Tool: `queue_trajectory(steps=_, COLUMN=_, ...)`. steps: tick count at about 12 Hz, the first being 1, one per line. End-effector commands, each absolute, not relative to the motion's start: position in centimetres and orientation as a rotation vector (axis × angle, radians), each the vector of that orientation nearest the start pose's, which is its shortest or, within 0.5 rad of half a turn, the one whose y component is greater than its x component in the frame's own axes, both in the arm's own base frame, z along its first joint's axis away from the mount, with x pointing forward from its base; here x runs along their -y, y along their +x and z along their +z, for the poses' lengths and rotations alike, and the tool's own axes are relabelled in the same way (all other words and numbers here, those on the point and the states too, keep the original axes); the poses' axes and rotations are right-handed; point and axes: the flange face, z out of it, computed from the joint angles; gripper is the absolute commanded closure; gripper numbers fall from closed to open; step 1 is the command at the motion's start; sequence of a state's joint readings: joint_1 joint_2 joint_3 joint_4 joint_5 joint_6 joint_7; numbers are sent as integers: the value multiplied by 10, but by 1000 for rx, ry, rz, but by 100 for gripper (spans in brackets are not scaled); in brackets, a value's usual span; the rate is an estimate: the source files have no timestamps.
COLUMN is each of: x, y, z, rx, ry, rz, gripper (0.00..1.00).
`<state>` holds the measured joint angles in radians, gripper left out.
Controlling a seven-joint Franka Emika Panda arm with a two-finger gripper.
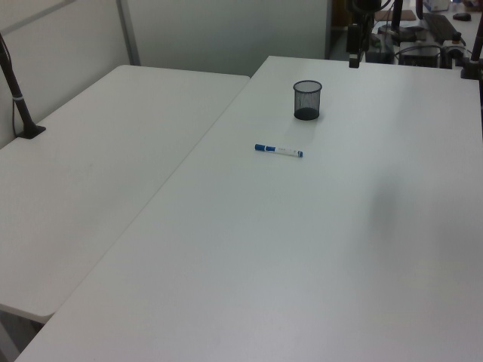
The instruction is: Insert the marker
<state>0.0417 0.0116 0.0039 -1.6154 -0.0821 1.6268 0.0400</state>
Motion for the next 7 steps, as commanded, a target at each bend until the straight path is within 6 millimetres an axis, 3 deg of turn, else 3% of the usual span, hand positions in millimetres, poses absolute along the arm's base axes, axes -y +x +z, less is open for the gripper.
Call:
queue_trajectory(steps=1, x=-16, y=561, z=600, rx=56, ry=-3202, rz=-12, gripper=0)
queue_trajectory(steps=7, x=-15, y=585, z=578, rx=54, ry=-3199, rz=-61, gripper=0)
